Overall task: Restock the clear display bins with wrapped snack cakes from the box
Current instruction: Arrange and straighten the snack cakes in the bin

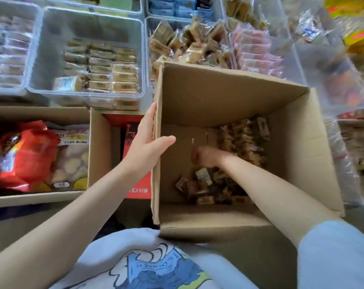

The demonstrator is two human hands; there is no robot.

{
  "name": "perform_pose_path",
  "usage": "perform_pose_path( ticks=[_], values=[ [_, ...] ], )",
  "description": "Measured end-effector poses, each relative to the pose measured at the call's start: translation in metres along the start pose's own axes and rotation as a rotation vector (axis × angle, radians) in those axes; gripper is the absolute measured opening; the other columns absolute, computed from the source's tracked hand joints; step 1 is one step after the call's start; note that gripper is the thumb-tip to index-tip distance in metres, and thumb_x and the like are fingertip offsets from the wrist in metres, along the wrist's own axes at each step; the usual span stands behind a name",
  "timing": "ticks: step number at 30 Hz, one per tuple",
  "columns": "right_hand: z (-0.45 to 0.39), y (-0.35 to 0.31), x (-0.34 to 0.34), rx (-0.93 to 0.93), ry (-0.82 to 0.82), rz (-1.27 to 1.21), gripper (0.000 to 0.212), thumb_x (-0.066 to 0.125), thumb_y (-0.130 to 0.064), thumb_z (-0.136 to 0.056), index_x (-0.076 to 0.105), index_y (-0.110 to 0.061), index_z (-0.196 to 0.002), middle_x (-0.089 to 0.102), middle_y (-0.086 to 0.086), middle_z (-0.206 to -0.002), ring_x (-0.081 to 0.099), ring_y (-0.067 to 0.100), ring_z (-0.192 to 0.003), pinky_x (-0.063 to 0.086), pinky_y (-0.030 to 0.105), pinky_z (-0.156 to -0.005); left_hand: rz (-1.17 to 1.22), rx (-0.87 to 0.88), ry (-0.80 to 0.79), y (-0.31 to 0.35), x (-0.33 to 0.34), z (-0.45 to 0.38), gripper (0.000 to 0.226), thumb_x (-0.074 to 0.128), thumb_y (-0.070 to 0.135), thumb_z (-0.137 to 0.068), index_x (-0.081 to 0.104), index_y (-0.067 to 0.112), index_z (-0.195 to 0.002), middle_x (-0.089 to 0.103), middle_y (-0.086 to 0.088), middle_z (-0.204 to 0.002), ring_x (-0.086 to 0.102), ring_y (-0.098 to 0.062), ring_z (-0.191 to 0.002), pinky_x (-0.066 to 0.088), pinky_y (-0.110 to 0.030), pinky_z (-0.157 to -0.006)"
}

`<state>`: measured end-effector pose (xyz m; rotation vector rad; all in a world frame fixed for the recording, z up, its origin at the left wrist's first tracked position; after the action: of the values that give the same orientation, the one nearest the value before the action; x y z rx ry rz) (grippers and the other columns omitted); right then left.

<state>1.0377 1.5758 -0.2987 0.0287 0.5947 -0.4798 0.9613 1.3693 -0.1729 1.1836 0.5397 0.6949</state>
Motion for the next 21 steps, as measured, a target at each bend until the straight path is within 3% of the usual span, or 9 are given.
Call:
perform_pose_path(
  ticks=[3, 7, 12, 15, 18, 21],
  values=[
    [-0.025, 0.011, 0.027, -0.007, -0.091, 0.201, 0.044, 0.052, -0.016, -0.1, 0.047, -0.015, -0.144, 0.054, 0.01, -0.14, 0.057, 0.028, -0.119, 0.051, 0.038, -0.097, 0.03, -0.001, 0.022, 0.005, 0.003, 0.003, 0.097, 0.066, 0.047, -0.072, 0.021, 0.041, -0.157, 0.029, 0.016, -0.162, 0.028, -0.01, -0.149, 0.027, -0.053, -0.121],
    [-0.042, 0.022, 0.053, 0.011, -0.186, 0.27, 0.059, 0.06, -0.009, -0.093, 0.042, -0.016, -0.148, 0.046, 0.011, -0.149, 0.052, 0.032, -0.128, 0.048, 0.043, -0.101, 0.032, -0.006, 0.039, 0.011, 0.005, 0.006, 0.098, 0.065, 0.05, -0.07, 0.021, 0.04, -0.158, 0.029, 0.016, -0.162, 0.029, -0.009, -0.148, 0.029, -0.052, -0.121],
    [-0.043, 0.027, 0.063, -0.039, -0.103, 0.285, 0.054, 0.053, -0.008, -0.097, 0.04, -0.014, -0.149, 0.045, 0.014, -0.149, 0.051, 0.034, -0.13, 0.044, 0.04, -0.103, 0.038, -0.007, 0.058, 0.013, 0.008, 0.005, 0.092, 0.066, 0.04, -0.076, 0.022, 0.038, -0.157, 0.034, 0.013, -0.159, 0.034, -0.011, -0.145, 0.033, -0.049, -0.12],
    [-0.04, 0.028, 0.053, 0.019, -0.147, 0.238, 0.049, 0.058, -0.011, -0.096, 0.048, -0.01, -0.144, 0.055, 0.012, -0.138, 0.059, 0.028, -0.115, 0.05, 0.035, -0.089, 0.039, -0.004, 0.055, 0.012, 0.01, 0.003, 0.087, 0.062, 0.032, -0.079, 0.023, 0.035, -0.157, 0.037, 0.014, -0.156, 0.038, -0.005, -0.141, 0.039, -0.03, -0.113],
    [-0.028, 0.023, 0.018, 0.045, -0.102, 0.047, 0.046, 0.06, -0.015, -0.097, 0.05, -0.007, -0.14, 0.055, 0.012, -0.135, 0.057, 0.027, -0.115, 0.048, 0.03, -0.084, 0.041, -0.013, 0.053, 0.015, 0.012, 0.003, 0.082, 0.061, 0.029, -0.08, 0.026, 0.036, -0.154, 0.041, 0.022, -0.146, 0.043, 0.014, -0.127, 0.043, -0.002, -0.086],
    [-0.011, 0.018, -0.032, -0.062, 0.077, -0.332, 0.06, 0.069, -0.021, -0.09, 0.045, -0.012, -0.145, 0.053, 0.012, -0.138, 0.058, 0.025, -0.115, 0.048, 0.028, -0.078, 0.02, -0.008, 0.059, 0.017, 0.012, 0.004, 0.076, 0.065, 0.019, -0.09, 0.025, 0.036, -0.151, 0.041, 0.033, -0.132, 0.046, 0.029, -0.108, 0.041, 0.003, -0.078]
  ],
)
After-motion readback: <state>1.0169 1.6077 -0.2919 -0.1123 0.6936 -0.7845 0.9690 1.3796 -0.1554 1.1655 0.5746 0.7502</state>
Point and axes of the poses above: each hand's wrist, its own z-axis away from the middle knuckle, its own x-axis out of the palm, y = z × x, the point moved 3 cm from there along -z, towards the middle knuckle
